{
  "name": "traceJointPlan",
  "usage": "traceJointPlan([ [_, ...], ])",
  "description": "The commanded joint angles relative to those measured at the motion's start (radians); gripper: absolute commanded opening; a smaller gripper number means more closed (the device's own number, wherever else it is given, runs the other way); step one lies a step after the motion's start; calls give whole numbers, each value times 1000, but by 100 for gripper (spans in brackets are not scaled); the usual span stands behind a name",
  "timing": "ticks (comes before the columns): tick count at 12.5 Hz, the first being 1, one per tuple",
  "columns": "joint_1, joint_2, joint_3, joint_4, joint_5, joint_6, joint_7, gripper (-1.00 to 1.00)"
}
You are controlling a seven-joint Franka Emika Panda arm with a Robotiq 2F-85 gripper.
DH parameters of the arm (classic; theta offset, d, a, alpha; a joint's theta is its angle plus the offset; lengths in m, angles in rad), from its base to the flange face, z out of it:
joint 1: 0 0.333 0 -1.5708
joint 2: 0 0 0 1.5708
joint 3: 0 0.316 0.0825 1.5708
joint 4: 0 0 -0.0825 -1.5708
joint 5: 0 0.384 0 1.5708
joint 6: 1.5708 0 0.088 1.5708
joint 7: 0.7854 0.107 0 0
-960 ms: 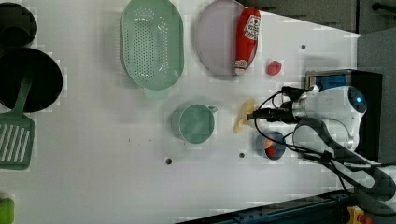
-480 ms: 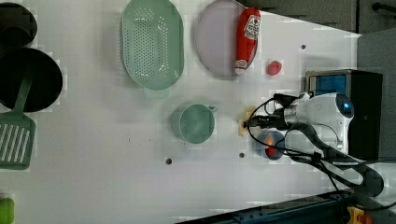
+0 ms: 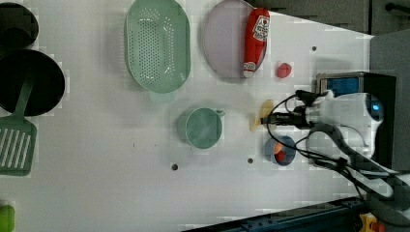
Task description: Pick Banana and place it in mug.
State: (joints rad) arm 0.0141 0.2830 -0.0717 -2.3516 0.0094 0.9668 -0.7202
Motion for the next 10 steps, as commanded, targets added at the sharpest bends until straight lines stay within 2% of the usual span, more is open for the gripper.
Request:
traceJointPlan([
  [1,3,-179,13,50,-3,-47,-16,-30],
  [5,17,-331,44,148,-3,-381,16,-30],
  [10,31,-435,157,276,-3,-594,187,-30],
])
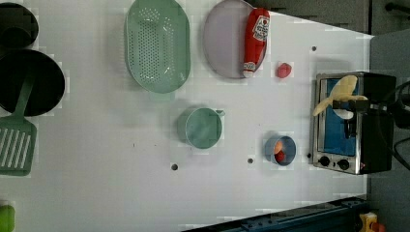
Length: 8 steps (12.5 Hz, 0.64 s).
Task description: Pick Banana and place it in mug.
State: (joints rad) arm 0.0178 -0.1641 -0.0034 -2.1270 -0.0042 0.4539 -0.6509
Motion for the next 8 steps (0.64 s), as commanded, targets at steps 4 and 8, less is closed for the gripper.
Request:
traceJointPlan([
  [4,51,25,266,60,22,-103,467,-30],
  [8,57,91,383,30,33,-84,681,-30],
])
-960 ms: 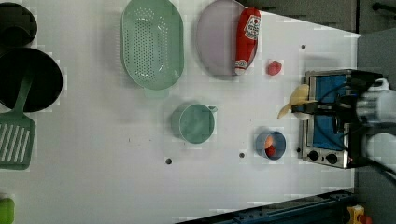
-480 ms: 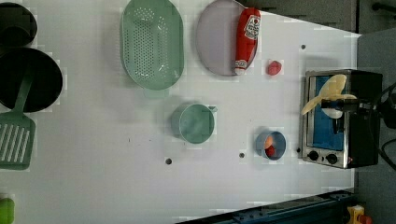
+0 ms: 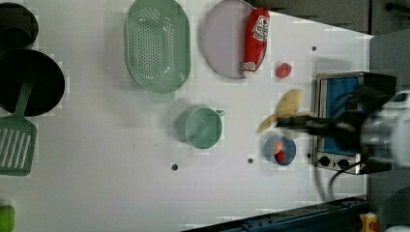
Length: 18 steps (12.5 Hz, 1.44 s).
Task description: Pick Banana and place it in mug.
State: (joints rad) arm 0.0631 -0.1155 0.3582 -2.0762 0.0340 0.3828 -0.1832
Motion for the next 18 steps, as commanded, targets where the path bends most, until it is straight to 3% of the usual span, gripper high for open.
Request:
traceJointPlan([
  [1,12,66,36,-39,-1,24,245,-30],
  [5,12,160,52,-144,-1,278,257,-30],
  [10,10,220,50,-203,-1,382,257,-29],
  [15,10,219,50,-215,-1,436,256,96],
  [18,3,193,34,-186,-1,444,271,100],
])
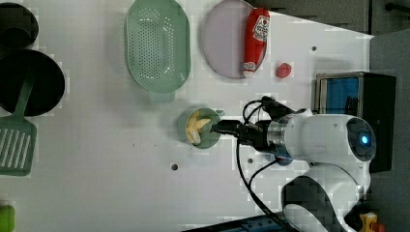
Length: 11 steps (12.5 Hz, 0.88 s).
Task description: Pick Banana and place it in mug.
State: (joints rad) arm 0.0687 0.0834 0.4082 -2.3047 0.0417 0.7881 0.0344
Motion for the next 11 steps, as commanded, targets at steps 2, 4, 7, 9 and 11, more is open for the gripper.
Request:
traceJointPlan([
  [2,-14,-60,-62,86,-9,-6,61,100],
  [4,-23,-124,-128,155,-9,-129,60,100],
  [7,-36,-206,-261,308,-13,-405,57,100],
  [9,-42,-229,-347,392,-23,-551,53,100],
  [11,-43,-234,-418,471,-38,-644,52,100],
])
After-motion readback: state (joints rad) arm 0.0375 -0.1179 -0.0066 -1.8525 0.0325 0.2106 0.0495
